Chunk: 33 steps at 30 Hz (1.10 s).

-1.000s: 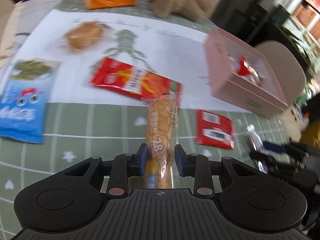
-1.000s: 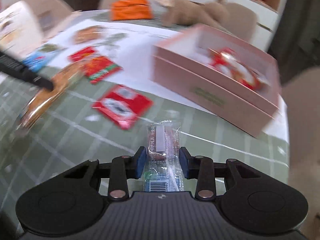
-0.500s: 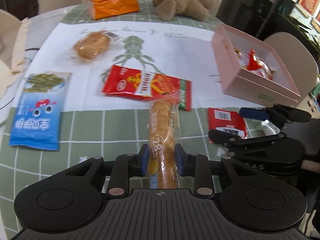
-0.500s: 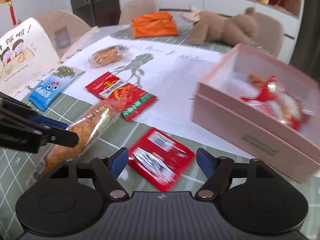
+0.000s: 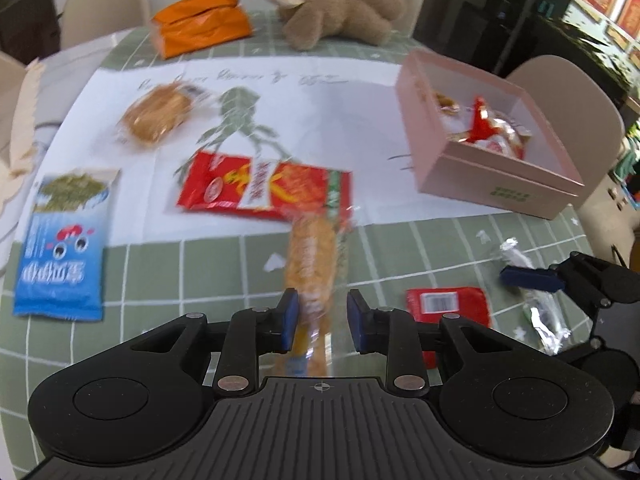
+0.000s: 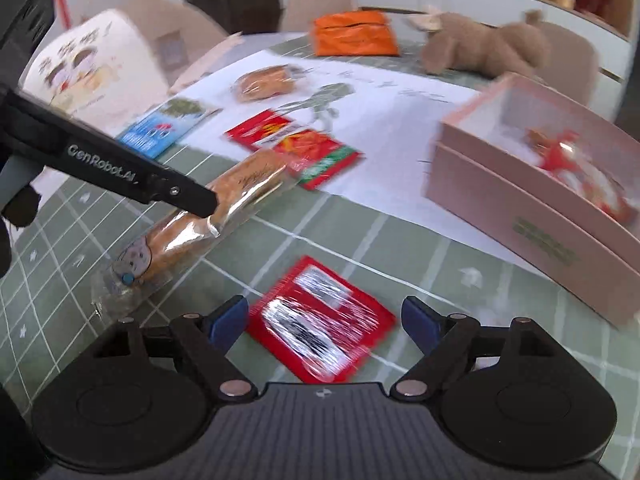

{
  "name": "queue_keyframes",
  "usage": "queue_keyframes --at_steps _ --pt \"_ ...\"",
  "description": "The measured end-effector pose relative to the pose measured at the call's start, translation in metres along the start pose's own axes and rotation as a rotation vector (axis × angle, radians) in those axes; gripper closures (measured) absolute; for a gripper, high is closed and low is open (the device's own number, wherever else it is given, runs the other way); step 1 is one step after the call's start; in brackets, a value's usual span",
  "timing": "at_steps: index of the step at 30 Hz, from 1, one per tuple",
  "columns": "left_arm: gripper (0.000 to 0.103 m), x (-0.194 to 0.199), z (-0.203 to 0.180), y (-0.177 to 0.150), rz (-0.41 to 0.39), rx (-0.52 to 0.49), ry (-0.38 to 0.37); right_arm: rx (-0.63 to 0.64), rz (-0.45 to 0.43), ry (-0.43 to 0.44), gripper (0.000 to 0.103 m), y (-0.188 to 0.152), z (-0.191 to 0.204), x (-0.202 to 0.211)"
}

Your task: Organize snacks

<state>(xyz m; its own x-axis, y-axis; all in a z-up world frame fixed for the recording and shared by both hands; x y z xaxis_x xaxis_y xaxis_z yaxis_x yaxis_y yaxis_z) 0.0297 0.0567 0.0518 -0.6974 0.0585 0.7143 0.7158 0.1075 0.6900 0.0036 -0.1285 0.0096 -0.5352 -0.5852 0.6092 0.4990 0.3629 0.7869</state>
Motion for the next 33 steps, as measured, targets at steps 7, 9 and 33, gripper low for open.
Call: queue_keyframes --at_steps 7,9,33 --pt "0.073 0.006 -0.031 0.004 -0.010 -0.100 -0.138 -0.004 -0.028 -0.240 0.019 -0.008 -0.033 0.022" --pt "0.073 0.003 -0.045 -0.004 0.035 -0.154 -0.218 -0.056 -0.047 -0.255 0.019 -0.007 -0.046 0.031" --pt "0.071 -0.052 -0.050 -0.005 0.085 -0.151 -0.100 -0.115 -0.038 -0.297 0.018 -0.021 -0.055 0.012"
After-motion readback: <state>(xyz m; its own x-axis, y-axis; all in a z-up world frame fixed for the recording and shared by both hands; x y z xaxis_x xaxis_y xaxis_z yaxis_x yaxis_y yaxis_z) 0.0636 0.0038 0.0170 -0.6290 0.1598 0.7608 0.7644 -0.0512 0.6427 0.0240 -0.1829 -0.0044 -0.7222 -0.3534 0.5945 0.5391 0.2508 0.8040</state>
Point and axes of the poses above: each gripper's, at about its wrist camera, not at the fingertips, and x roughly against the way its jaws point, z to its left, y to its top, the point moved 3 cm from there along -x, roughly the way its jaws point, and after that the axes turned 12 degrees about -z, right-handed, at the moved point
